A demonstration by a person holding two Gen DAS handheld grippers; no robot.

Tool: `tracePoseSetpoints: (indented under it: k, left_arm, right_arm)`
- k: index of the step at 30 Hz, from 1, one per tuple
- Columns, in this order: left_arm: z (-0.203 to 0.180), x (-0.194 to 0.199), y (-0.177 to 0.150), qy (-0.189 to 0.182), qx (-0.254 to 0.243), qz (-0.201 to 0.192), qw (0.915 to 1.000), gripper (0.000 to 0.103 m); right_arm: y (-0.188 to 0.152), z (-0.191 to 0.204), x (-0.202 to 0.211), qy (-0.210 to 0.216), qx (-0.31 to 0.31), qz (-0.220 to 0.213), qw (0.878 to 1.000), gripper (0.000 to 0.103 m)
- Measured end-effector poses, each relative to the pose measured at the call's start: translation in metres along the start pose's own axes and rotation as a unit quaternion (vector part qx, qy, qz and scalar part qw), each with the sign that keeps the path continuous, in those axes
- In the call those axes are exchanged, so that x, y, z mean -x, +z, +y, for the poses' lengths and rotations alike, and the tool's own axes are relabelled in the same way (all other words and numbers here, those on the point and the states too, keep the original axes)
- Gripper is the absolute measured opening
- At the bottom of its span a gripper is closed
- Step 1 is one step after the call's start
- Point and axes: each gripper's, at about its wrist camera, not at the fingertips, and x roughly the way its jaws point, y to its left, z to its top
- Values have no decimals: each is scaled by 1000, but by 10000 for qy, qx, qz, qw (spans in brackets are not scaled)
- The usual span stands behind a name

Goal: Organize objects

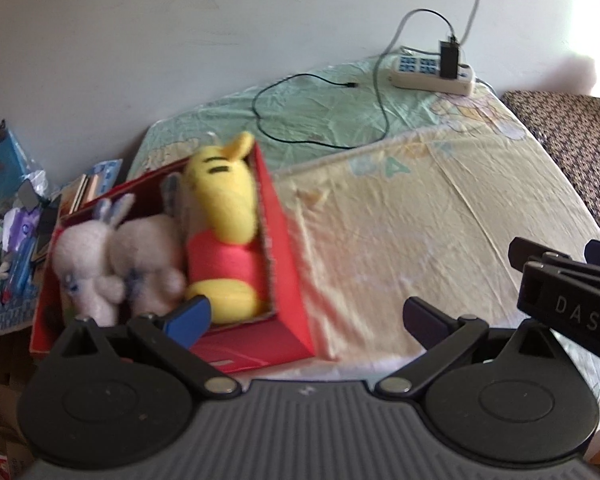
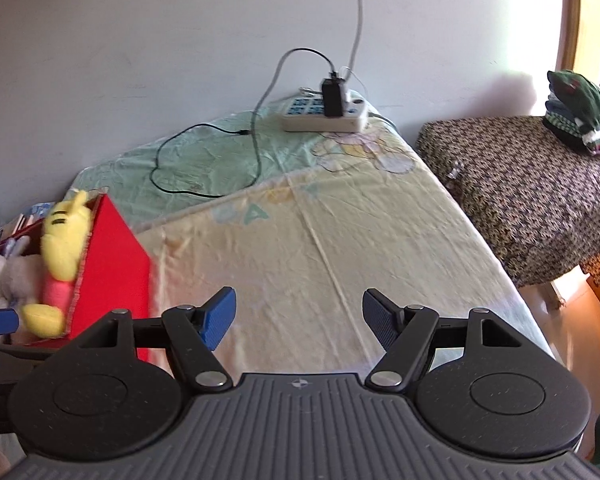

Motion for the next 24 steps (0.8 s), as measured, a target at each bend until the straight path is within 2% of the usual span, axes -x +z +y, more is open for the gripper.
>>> tracePoseSetpoints:
  k: [7, 15, 24]
  left_arm:
    - [44, 3, 3, 133, 299, -70, 9994, 102]
    - [99, -7, -10, 195, 663, 103, 9976, 102]
    - [155, -14, -27, 270, 813, 232, 9961, 102]
  right_arm:
    - [8, 40, 9, 244, 184, -74, 9995, 73]
    - [6, 96, 11, 505, 465, -86, 9976, 73]
    - [-6, 156, 10, 760, 637, -24, 9951, 73]
